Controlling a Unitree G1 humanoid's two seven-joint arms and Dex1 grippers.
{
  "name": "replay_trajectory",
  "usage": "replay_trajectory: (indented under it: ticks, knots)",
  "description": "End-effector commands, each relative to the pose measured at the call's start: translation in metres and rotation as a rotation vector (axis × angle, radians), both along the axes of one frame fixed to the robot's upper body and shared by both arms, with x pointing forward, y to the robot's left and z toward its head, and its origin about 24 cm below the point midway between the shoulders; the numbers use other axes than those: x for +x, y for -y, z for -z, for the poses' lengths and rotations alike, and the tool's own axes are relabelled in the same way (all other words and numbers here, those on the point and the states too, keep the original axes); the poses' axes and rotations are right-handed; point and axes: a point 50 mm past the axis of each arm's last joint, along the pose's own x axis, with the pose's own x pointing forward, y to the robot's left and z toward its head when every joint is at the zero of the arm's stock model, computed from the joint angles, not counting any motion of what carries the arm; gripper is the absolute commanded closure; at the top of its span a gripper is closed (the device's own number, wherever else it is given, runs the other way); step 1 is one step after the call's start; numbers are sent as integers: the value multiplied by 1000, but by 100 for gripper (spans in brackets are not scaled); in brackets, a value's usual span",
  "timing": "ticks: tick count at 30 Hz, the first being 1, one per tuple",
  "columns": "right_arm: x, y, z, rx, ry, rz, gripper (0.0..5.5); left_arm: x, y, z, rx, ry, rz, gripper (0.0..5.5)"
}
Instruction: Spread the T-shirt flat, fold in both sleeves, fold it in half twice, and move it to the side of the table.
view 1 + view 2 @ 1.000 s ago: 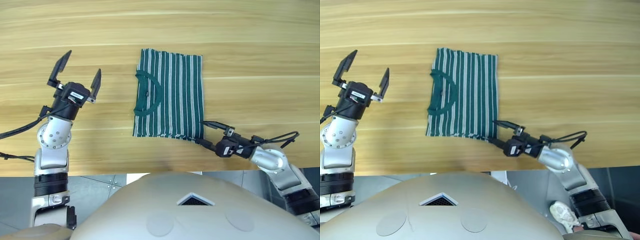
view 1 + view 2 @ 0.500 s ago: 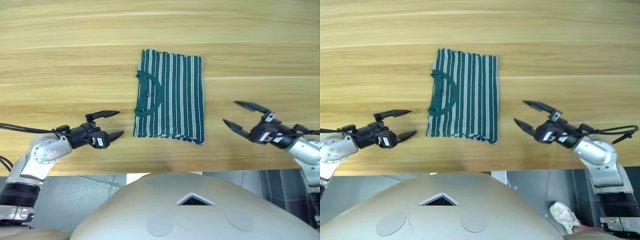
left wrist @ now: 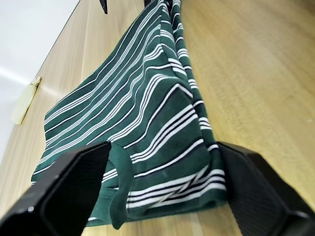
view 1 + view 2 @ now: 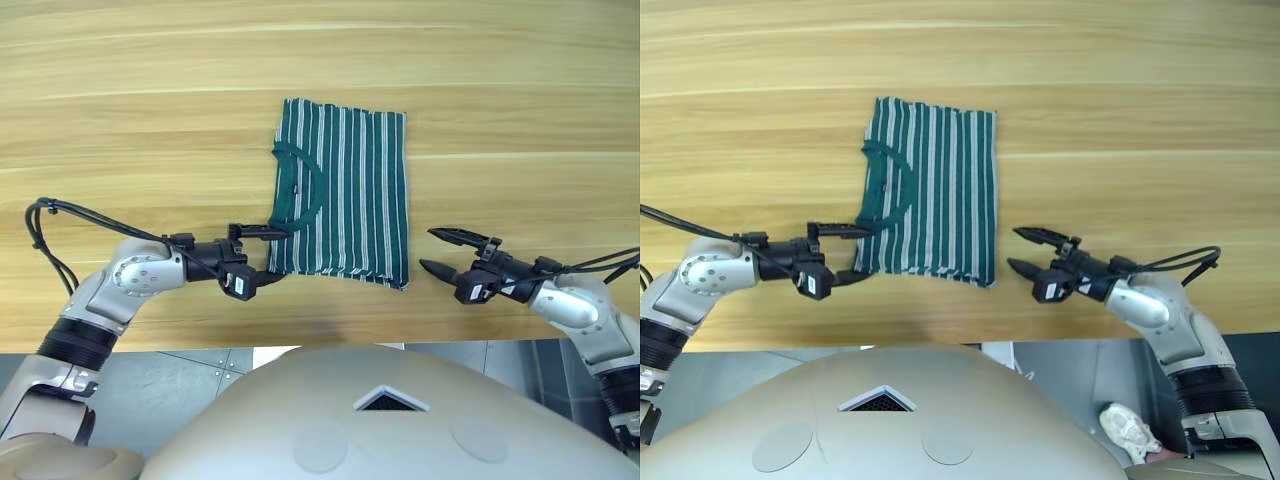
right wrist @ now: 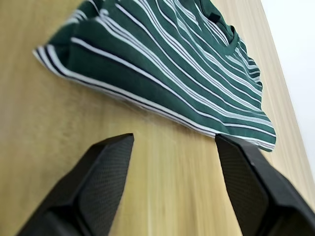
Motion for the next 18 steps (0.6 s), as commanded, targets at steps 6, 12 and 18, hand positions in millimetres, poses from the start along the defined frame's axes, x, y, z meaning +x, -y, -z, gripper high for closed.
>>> replay_trajectory:
  ticks: [6, 12, 18]
  knots:
    - [-28, -4, 6, -60, -115, -91, 242, -9, -19, 24, 179, -80, -13, 211]
    - [-29, -8, 7, -55, -123, -111, 242, -11, -18, 25, 178, -79, -5, 304]
    - [-23, -17, 12, -52, -126, -147, 242, -12, -16, 27, 172, -86, -4, 407]
